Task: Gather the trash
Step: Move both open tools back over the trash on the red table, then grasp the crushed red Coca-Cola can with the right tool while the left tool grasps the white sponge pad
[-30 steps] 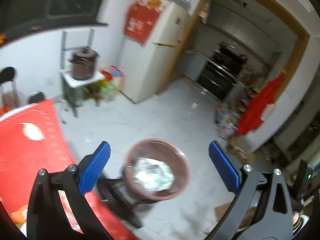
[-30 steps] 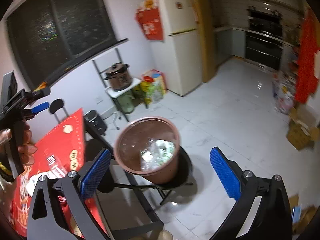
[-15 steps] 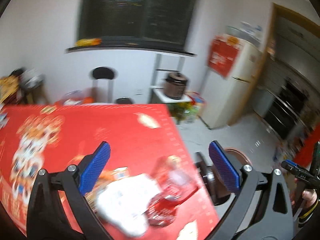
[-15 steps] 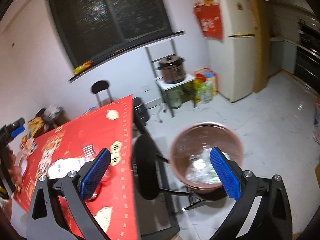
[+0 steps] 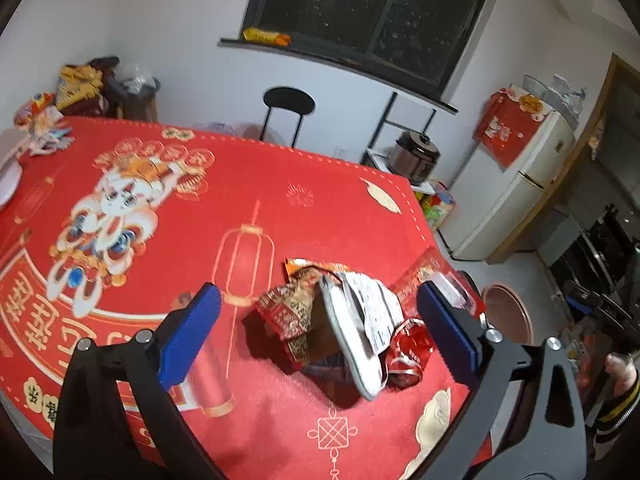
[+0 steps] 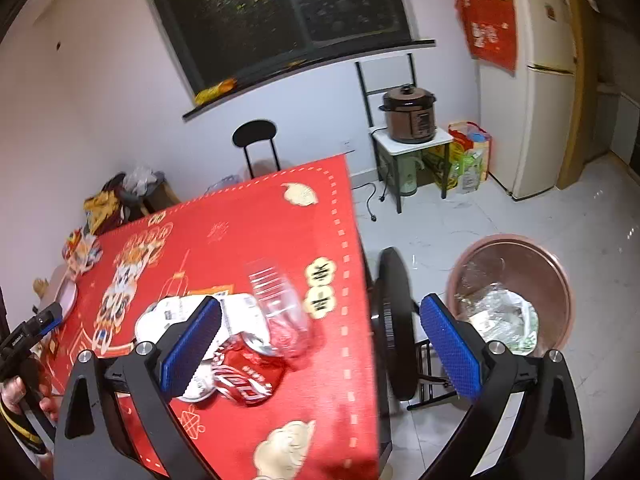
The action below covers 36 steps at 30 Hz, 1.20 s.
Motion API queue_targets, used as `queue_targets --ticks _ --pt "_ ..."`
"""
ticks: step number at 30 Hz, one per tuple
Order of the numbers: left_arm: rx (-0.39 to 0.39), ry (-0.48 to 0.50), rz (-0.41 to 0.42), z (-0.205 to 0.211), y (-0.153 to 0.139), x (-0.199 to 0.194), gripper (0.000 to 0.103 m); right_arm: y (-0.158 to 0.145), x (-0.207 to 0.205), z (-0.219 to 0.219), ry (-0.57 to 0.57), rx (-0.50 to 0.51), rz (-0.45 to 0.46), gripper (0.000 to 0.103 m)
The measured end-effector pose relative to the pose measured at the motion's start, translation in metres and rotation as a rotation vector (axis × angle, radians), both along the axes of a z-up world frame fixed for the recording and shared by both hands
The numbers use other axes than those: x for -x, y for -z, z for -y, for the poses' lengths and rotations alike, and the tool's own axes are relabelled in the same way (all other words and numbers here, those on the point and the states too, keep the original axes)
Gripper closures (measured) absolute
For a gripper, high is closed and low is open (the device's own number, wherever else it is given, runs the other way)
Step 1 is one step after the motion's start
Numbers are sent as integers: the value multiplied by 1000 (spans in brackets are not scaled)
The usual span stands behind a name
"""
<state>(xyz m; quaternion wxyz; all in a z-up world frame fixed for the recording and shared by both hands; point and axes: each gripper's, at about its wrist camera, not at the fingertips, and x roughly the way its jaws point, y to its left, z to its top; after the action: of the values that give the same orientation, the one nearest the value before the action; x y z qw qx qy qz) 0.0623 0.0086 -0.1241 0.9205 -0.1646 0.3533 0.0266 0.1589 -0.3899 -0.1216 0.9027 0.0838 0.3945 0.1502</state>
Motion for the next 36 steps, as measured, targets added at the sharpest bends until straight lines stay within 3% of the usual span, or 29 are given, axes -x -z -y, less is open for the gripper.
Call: queue_targets --ticks 12,16,23,29,36 --pt "69 230 -39 -22 40 -19 19 9 17 -68 81 12 -26 5" --pt "84 303 -60 -26 57 -27 30 18 25 -79 105 11 -48 5" --pt "166 362 -96 -24 82 -31 48 49 32 -106 34 79 -125 5" --pt "179 364 -80 -17 91 -30 54 92 26 -131 -60 90 -199 6" --pt "167 304 -126 -12 102 -25 62 118 22 -160 -249 202 -185 30"
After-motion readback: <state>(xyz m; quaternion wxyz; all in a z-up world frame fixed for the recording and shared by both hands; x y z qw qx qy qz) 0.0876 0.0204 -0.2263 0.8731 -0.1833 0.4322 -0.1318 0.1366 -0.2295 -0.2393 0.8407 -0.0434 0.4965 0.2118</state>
